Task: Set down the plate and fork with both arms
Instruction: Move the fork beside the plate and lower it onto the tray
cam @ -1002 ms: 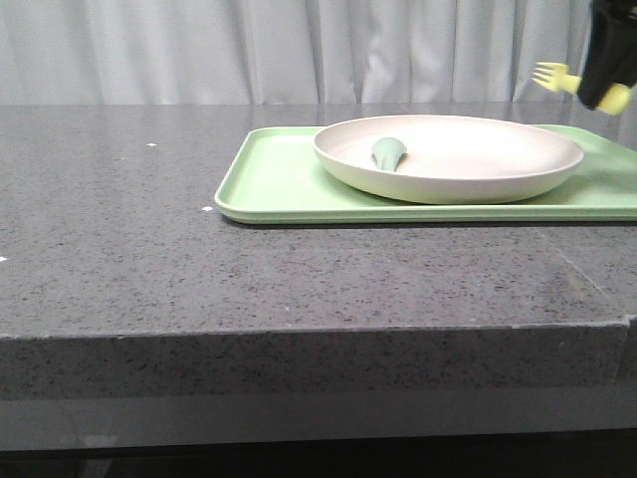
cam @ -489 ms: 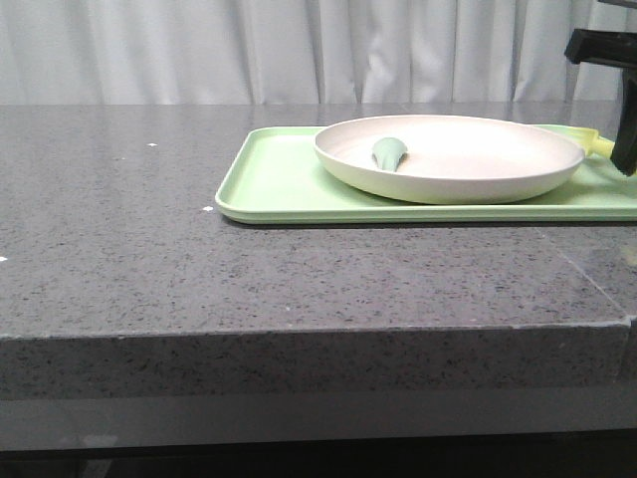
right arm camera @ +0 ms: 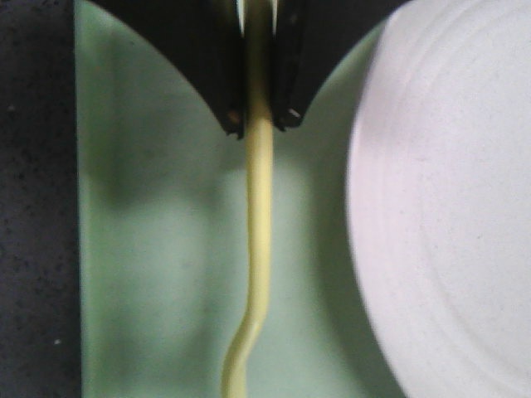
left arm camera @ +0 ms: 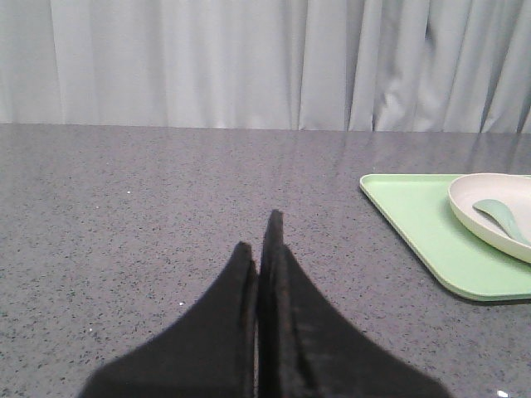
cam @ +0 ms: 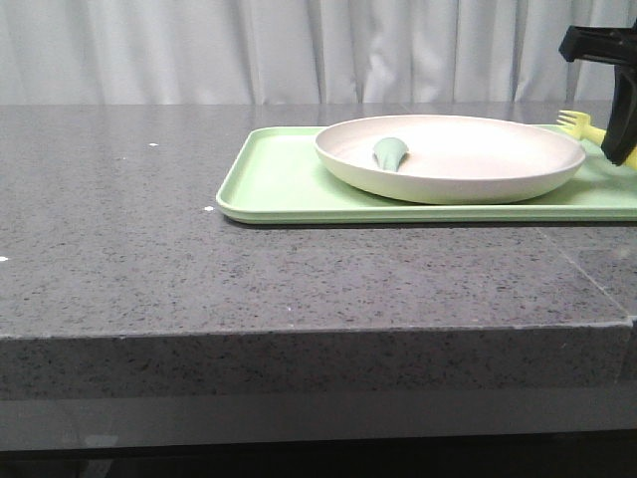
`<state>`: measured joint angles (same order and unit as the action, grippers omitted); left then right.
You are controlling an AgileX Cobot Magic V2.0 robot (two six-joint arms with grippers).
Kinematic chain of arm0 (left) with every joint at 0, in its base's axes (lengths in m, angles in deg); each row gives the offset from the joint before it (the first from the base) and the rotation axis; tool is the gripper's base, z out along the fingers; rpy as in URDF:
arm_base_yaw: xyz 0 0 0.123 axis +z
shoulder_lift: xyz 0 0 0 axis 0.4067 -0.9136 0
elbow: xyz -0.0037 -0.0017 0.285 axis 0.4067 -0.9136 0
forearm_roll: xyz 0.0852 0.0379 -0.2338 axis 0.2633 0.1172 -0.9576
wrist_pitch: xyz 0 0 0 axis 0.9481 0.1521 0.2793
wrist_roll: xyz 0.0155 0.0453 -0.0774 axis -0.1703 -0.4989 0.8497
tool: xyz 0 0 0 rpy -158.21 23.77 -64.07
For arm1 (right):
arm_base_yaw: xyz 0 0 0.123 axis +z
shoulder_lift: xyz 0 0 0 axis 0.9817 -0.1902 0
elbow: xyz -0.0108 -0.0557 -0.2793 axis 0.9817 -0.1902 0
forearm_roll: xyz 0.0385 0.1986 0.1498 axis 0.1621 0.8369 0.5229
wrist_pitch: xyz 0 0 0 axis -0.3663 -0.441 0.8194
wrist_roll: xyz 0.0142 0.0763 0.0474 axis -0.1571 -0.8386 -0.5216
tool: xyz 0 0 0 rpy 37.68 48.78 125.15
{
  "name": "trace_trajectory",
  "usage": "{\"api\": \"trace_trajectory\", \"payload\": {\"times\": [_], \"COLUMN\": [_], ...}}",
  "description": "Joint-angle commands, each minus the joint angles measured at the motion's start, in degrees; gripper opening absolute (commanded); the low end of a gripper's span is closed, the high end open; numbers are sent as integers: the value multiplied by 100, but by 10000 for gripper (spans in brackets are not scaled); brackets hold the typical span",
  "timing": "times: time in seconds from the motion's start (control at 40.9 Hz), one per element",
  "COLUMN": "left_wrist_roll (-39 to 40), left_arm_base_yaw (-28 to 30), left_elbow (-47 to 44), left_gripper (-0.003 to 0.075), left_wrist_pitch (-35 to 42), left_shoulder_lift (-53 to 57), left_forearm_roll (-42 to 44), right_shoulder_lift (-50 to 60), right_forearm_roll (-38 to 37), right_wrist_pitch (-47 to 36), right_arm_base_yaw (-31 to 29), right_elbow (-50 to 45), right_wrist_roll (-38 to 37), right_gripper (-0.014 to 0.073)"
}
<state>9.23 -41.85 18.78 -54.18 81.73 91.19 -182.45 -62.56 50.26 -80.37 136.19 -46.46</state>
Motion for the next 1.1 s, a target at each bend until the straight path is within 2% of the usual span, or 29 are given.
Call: {"api": "trace_trajectory", "payload": {"times": [0.0, 0.636, 0.733, 0.929, 1.076], "left_wrist_roll": [63, 63, 63, 63, 63], "left_arm_base_yaw": [13, 13, 13, 13, 13], "left_elbow": [145, 145, 145, 145, 145], "left_gripper": [-18, -18, -18, -18, -18], "left_wrist_pitch": [479, 479, 479, 479, 479], "left_shoulder_lift": [1, 1, 1, 1, 1], "left_forearm_roll": [6, 6, 6, 6, 6], "right_shoulder_lift": [150, -151, -151, -151, -151], "right_forearm_roll": [46, 46, 46, 46, 46], "right_wrist_pitch": [-219, -129, -129, -123, -129], "right_arm_base_yaw": [-22, -20, -20, -20, -26], "right_elbow": [139, 139, 139, 139, 139], "right_wrist_roll": [82, 82, 82, 82, 82], "right_gripper": [-116, -111, -62, 99, 140]}}
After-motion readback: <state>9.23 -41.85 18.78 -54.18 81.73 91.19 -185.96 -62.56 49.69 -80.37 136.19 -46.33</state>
